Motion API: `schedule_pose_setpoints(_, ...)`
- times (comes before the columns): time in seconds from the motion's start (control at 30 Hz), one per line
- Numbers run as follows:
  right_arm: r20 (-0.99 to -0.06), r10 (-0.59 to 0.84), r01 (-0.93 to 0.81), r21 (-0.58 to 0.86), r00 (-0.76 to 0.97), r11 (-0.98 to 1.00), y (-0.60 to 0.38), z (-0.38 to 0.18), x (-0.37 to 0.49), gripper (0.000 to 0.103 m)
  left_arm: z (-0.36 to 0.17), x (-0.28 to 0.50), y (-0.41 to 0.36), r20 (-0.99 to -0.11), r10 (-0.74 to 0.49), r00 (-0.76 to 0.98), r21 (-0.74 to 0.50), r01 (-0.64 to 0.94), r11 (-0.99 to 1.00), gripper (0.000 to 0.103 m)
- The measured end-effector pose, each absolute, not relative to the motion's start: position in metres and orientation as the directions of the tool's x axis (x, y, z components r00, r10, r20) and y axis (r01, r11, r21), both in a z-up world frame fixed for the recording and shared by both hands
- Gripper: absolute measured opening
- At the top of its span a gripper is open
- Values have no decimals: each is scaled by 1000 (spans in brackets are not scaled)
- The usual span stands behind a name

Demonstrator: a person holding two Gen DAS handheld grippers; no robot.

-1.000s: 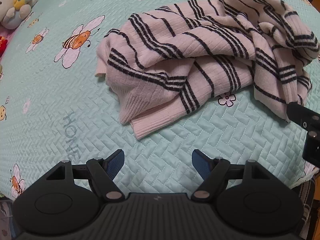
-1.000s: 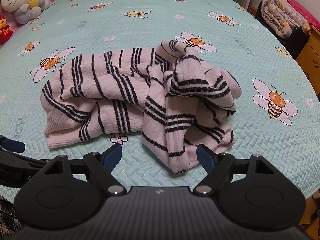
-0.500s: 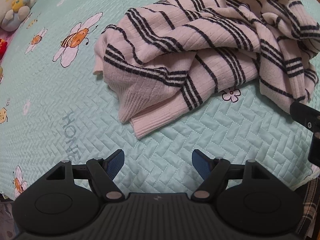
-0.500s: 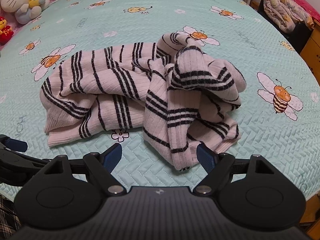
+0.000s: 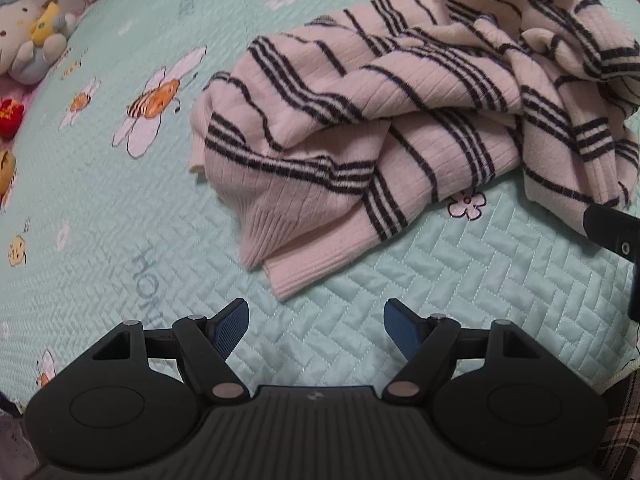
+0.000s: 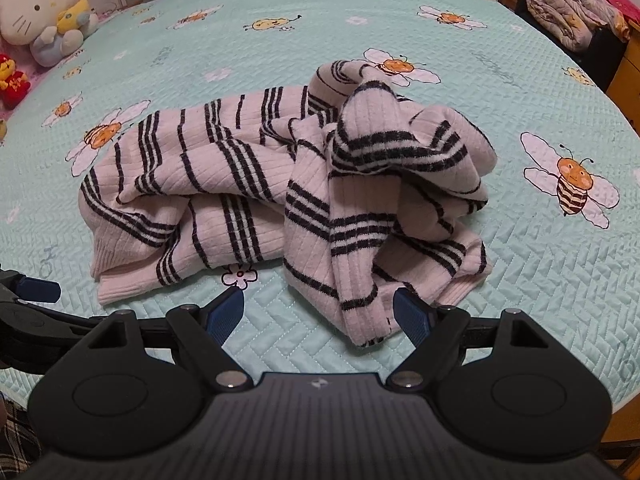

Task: Fold clothes

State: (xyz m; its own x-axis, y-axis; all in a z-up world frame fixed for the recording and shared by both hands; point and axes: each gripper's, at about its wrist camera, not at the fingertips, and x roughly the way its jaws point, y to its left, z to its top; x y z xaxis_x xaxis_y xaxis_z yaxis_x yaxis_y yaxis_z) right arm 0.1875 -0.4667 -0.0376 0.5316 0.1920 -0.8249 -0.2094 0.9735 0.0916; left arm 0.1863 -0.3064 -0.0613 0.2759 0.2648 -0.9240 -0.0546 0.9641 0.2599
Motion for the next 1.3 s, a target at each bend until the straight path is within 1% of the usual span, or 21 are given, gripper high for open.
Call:
schedule_pose_setpoints(0.1,-778,246,-237,128,578,963,-474,-33,181,81,-58,184,-310,-906,272,325,276,-33,960,78)
schedule_pose_setpoints(0.17,-703,302,-276,154,645,949,-483,-26,172,81,-54,180,-314,-884,278,377,296,-12,955,78)
schedule_pose_setpoints(0.23,-621,328,-309,142,712,940,-492,-21,162,81,-48,176,-318,-853,281,440,316,7,949,78)
schedule_pose_setpoints(0.27,-598,330,-320,128,731,939,-495,-19,159,82,-47,175,-321,-842,280,461,324,15,946,78)
schedule_pose_setpoints(0.33,-598,315,-324,96,737,941,-498,-21,161,82,-44,173,-325,-828,274,490,332,34,943,78)
schedule_pose_setpoints(0.43,-618,298,-296,109,728,949,-509,-30,165,82,-40,168,-334,-800,250,546,340,70,938,78)
schedule_pose_setpoints(0.5,-593,313,-285,143,742,948,-521,-38,163,82,-40,162,-341,-761,257,596,390,103,915,78)
schedule_pose_setpoints(0.57,-604,292,-252,153,741,956,-529,-46,164,82,-40,157,-348,-722,259,642,437,133,889,78)
schedule_pose_setpoints(0.7,-652,249,-174,178,716,969,-543,-63,171,82,-45,160,-357,-740,232,632,435,186,881,78)
schedule_pose_setpoints(0.77,-655,249,-127,229,714,965,-554,-70,174,82,-45,162,-369,-754,195,627,418,229,879,78)
schedule_pose_setpoints(0.83,-639,249,-80,281,728,956,-568,-74,174,82,-43,165,-387,-747,145,649,416,287,863,78)
schedule_pose_setpoints(0.93,-627,201,3,309,753,951,-586,-78,174,82,-41,174,-409,-755,62,653,369,344,863,78)
schedule_pose_setpoints(1.03,-639,126,74,278,758,958,-598,-81,175,82,-45,191,-428,-783,27,622,305,346,887,78)
schedule_pose_setpoints(1.17,-639,116,97,289,760,952,-605,-85,173,82,-60,210,-446,-812,25,583,245,302,921,78)
schedule_pose_setpoints(1.23,-639,111,108,294,761,949,-609,-87,173,82,-65,217,-445,-830,-3,557,181,273,945,77)
schedule_pose_setpoints(1.3,-639,106,120,300,761,946,-612,-89,172,82,-64,219,-441,-844,-58,533,98,258,961,77)
